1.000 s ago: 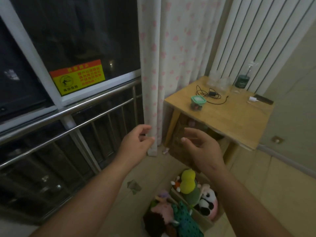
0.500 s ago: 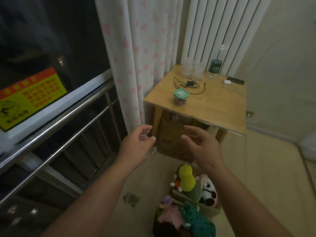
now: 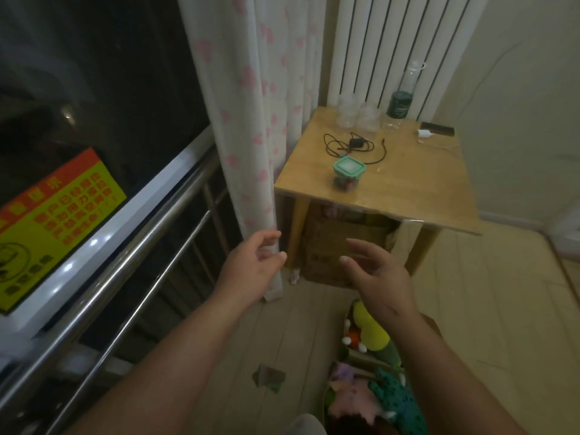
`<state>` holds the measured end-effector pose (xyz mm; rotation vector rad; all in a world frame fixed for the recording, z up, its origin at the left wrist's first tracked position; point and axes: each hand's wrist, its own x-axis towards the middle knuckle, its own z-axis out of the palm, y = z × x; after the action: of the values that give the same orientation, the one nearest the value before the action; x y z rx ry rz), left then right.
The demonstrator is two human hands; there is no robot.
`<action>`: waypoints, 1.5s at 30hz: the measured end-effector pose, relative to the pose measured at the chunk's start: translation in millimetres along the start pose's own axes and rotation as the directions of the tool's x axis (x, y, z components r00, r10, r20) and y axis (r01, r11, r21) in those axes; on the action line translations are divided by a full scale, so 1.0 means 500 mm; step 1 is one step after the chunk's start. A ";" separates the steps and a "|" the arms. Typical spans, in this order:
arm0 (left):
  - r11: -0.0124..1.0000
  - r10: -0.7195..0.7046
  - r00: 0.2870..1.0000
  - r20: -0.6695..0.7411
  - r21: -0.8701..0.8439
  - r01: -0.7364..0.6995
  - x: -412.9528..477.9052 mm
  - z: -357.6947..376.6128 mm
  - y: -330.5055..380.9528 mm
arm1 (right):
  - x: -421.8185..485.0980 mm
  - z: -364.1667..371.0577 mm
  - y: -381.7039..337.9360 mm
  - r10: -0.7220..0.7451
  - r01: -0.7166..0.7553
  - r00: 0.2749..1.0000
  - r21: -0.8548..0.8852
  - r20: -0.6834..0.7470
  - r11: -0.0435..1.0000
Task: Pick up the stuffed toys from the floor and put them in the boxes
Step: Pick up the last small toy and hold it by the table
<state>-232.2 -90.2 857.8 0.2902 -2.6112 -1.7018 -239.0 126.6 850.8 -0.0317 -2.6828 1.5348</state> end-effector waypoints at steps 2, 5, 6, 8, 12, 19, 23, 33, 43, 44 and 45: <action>1.000 -0.014 1.000 0.005 -0.015 0.014 0.028 -0.011 -0.010 | 0.026 0.028 -0.001 0.020 -0.021 1.000 0.016 0.014 1.000; 1.000 -0.023 1.000 0.015 -0.015 0.023 0.078 -0.025 -0.023 | 0.075 0.072 -0.001 0.030 -0.031 0.999 0.021 0.024 0.999; 1.000 -0.027 0.999 0.029 -0.009 0.027 0.097 -0.028 -0.027 | 0.093 0.085 0.001 0.035 -0.036 0.999 0.019 0.024 0.999; 0.999 -0.042 0.997 0.058 0.001 0.042 0.143 -0.027 -0.035 | 0.136 0.109 0.009 0.043 -0.043 0.999 0.021 0.026 0.999; 0.998 -0.061 0.995 0.079 0.008 0.061 0.257 0.002 -0.055 | 0.241 0.135 0.038 0.065 -0.065 0.998 -0.007 0.022 0.998; 0.990 -0.143 0.982 0.122 0.008 0.143 0.487 0.103 -0.113 | 0.463 0.189 0.145 0.184 -0.182 0.981 -0.041 0.054 0.982; 0.987 -0.158 0.970 0.183 -0.004 0.161 0.597 0.174 -0.182 | 0.565 0.241 0.215 0.220 -0.214 0.973 -0.080 0.069 0.973; 0.965 -0.256 0.901 0.351 0.154 0.214 0.883 0.424 -0.620 | 0.702 0.508 0.596 0.417 -0.416 0.909 -0.057 0.010 0.907; 0.943 -0.301 0.894 0.332 0.240 0.229 0.998 0.623 -1.043 | 0.745 0.818 1.022 0.467 -0.464 0.884 -0.090 0.018 0.881; 0.941 -0.309 0.892 0.331 0.246 0.234 1.004 0.643 -1.084 | 0.748 0.844 1.062 0.477 -0.472 0.878 -0.109 0.030 0.875; 0.939 -0.314 0.890 0.330 0.249 0.239 1.011 0.664 -1.125 | 0.751 0.868 1.100 0.489 -0.482 0.871 -0.125 0.038 0.867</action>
<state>-682.2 -91.0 164.9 0.4040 -3.1637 -1.7111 -641.4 47.9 169.9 -0.7294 -2.9656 1.5020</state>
